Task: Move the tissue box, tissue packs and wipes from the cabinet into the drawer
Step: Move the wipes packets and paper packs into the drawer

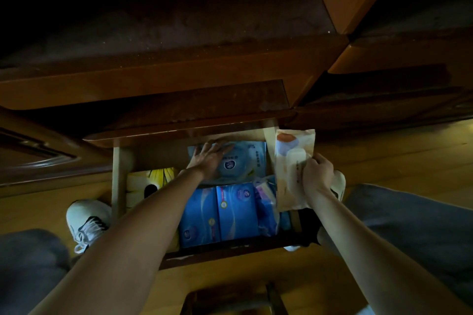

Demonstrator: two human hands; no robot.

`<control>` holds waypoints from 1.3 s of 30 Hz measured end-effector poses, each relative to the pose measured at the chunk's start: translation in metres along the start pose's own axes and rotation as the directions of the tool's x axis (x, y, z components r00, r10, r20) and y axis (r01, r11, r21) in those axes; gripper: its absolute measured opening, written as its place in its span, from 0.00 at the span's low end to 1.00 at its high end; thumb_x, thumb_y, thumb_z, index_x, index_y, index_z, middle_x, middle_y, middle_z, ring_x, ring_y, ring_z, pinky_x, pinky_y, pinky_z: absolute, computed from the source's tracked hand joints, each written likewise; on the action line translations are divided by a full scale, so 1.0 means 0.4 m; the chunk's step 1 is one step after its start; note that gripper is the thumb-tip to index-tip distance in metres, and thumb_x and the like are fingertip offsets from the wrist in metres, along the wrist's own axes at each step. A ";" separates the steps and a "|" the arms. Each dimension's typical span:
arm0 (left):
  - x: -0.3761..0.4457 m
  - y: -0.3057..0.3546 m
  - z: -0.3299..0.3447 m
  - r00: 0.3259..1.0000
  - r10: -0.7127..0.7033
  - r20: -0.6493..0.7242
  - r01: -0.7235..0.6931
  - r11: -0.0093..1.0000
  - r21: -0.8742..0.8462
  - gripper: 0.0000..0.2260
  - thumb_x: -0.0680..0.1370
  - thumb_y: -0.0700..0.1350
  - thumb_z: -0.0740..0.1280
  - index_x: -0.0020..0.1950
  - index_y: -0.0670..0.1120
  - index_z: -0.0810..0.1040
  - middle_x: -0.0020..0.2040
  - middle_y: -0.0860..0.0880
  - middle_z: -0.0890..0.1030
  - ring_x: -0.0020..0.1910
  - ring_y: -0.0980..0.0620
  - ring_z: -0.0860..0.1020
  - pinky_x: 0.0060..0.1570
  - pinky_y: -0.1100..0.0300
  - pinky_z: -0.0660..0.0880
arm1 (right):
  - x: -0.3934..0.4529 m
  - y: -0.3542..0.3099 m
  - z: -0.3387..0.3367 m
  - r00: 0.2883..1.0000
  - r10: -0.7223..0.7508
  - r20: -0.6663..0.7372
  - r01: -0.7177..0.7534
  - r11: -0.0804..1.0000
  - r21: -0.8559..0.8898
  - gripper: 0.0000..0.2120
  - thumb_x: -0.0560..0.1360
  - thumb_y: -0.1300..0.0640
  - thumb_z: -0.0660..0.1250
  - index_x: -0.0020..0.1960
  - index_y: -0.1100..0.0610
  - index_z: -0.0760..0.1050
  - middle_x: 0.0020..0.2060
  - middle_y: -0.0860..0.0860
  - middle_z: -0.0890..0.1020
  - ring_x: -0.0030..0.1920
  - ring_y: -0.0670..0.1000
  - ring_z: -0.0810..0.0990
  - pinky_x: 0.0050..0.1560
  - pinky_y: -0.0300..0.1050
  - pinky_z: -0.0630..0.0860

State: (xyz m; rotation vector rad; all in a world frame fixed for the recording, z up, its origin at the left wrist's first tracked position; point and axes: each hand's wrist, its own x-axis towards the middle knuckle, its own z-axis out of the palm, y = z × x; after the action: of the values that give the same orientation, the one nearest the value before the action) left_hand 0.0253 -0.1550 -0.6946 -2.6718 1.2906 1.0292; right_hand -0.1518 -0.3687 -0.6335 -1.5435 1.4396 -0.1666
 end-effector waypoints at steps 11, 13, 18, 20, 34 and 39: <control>-0.037 -0.009 0.000 1.000 -0.018 0.015 0.018 1.000 -0.008 0.48 0.75 0.62 0.71 0.83 0.55 0.42 0.83 0.50 0.41 0.82 0.43 0.43 0.77 0.33 0.47 | -0.032 -0.013 0.004 0.983 -0.135 0.124 0.156 0.973 -0.172 0.14 0.81 0.58 0.55 0.40 0.56 0.74 0.35 0.52 0.78 0.35 0.51 0.77 0.34 0.44 0.69; -0.051 0.008 -0.009 0.997 -0.044 -0.060 0.042 0.999 -0.027 0.47 0.77 0.61 0.69 0.83 0.54 0.39 0.83 0.49 0.39 0.82 0.43 0.41 0.78 0.35 0.44 | -0.042 -0.026 -0.001 0.969 -0.205 0.137 0.231 0.947 -0.222 0.12 0.82 0.56 0.57 0.43 0.54 0.75 0.38 0.51 0.79 0.38 0.49 0.78 0.34 0.44 0.68; -0.165 0.068 -0.031 0.935 -0.330 -0.133 0.020 0.424 -0.905 0.25 0.79 0.65 0.64 0.68 0.51 0.75 0.63 0.48 0.81 0.63 0.45 0.80 0.54 0.51 0.80 | -0.095 -0.065 0.040 0.844 -0.349 0.407 0.501 0.785 -0.364 0.07 0.82 0.53 0.59 0.53 0.51 0.76 0.43 0.45 0.80 0.42 0.44 0.79 0.38 0.43 0.74; -0.226 0.071 -0.027 0.972 -0.229 -0.048 -0.007 0.176 -0.984 0.23 0.76 0.67 0.67 0.58 0.50 0.81 0.50 0.50 0.86 0.51 0.49 0.85 0.43 0.56 0.83 | -0.128 -0.073 0.083 0.785 -0.250 0.566 0.495 0.804 -0.331 0.11 0.82 0.51 0.59 0.55 0.54 0.78 0.45 0.49 0.83 0.47 0.51 0.82 0.49 0.54 0.80; -0.327 0.037 0.023 0.781 -0.619 0.087 0.005 -0.133 -0.991 0.11 0.79 0.40 0.71 0.60 0.44 0.75 0.54 0.43 0.82 0.51 0.46 0.83 0.45 0.51 0.84 | -0.174 -0.045 0.116 0.804 0.004 0.595 0.024 0.999 -0.039 0.34 0.74 0.55 0.76 0.75 0.52 0.65 0.52 0.49 0.80 0.39 0.45 0.86 0.34 0.40 0.82; -0.307 0.042 0.007 0.788 -0.592 -0.172 0.030 0.315 -0.949 0.30 0.78 0.43 0.72 0.76 0.44 0.62 0.62 0.47 0.80 0.56 0.52 0.80 0.48 0.59 0.81 | -0.124 -0.055 0.171 0.919 -0.078 0.387 0.171 0.962 -0.213 0.24 0.76 0.55 0.73 0.70 0.55 0.72 0.59 0.53 0.81 0.50 0.53 0.83 0.50 0.52 0.82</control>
State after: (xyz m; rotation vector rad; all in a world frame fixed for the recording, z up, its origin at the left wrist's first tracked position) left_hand -0.0429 -0.0797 -0.6238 -4.0021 -0.1725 1.2679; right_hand -0.1053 -0.2949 -0.6282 -1.7554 1.0850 0.2307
